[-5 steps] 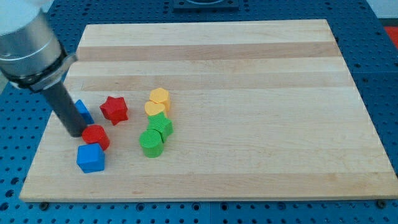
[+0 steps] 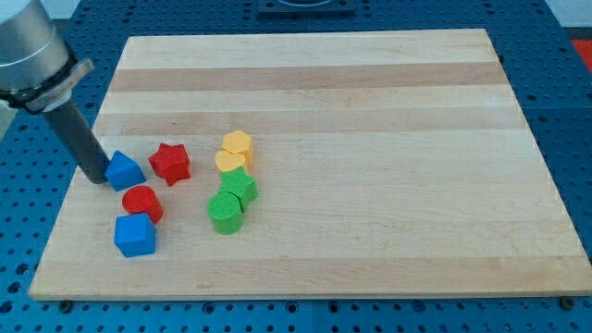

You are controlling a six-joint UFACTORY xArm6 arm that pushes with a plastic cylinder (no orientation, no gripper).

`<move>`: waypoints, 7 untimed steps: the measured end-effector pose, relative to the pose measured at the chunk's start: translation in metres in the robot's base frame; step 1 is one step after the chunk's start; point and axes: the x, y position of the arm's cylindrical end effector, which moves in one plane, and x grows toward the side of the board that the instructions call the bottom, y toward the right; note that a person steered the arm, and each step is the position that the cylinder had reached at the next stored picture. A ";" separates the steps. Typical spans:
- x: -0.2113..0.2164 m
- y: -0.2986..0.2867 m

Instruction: Push the triangle into the red star

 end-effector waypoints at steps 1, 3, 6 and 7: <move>-0.004 0.020; -0.004 0.023; 0.071 -0.010; 0.072 -0.010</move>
